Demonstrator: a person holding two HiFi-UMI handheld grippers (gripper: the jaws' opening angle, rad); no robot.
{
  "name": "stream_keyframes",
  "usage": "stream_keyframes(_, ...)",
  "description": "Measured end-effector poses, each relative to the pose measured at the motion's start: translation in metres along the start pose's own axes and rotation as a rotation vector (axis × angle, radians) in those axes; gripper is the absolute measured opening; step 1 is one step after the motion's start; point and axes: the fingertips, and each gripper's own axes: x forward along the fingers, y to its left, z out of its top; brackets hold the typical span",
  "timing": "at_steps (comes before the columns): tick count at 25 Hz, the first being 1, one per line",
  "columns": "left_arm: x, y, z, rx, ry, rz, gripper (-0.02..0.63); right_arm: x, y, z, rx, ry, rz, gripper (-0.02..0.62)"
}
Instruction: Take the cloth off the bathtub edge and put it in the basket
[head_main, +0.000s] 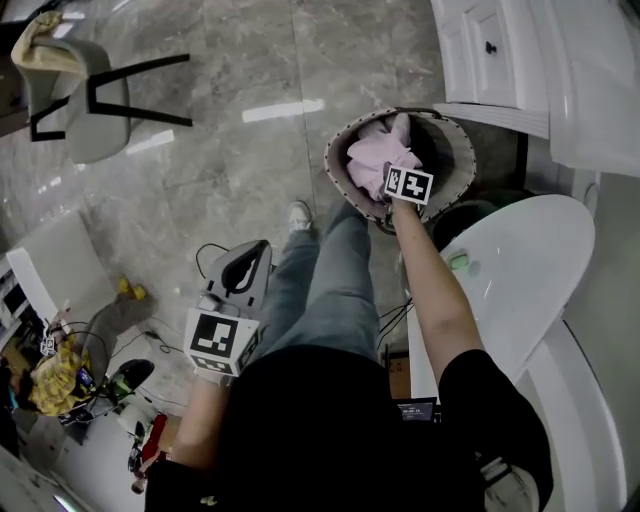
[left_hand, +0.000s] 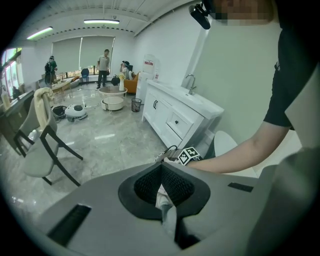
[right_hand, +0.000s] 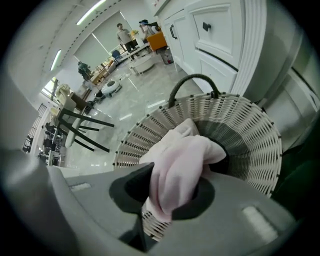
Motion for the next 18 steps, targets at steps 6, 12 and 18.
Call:
stream_keyframes(6,0.015,0.017,-0.029,-0.049,0.030,0.021,0.006,0.053,-0.011,-0.013,-0.009,0.046,-0.032,0.092)
stream_keyframes(12,0.023,0.029,-0.058,-0.092,0.075,0.035,0.006,0.088,-0.013,-0.016,-0.026,0.074,-0.037,0.104)
stream_keyframes(18,0.022,0.044,-0.077,-0.127,0.086,0.054,0.006,0.111,-0.014,-0.023,-0.031,0.130,-0.046,0.167)
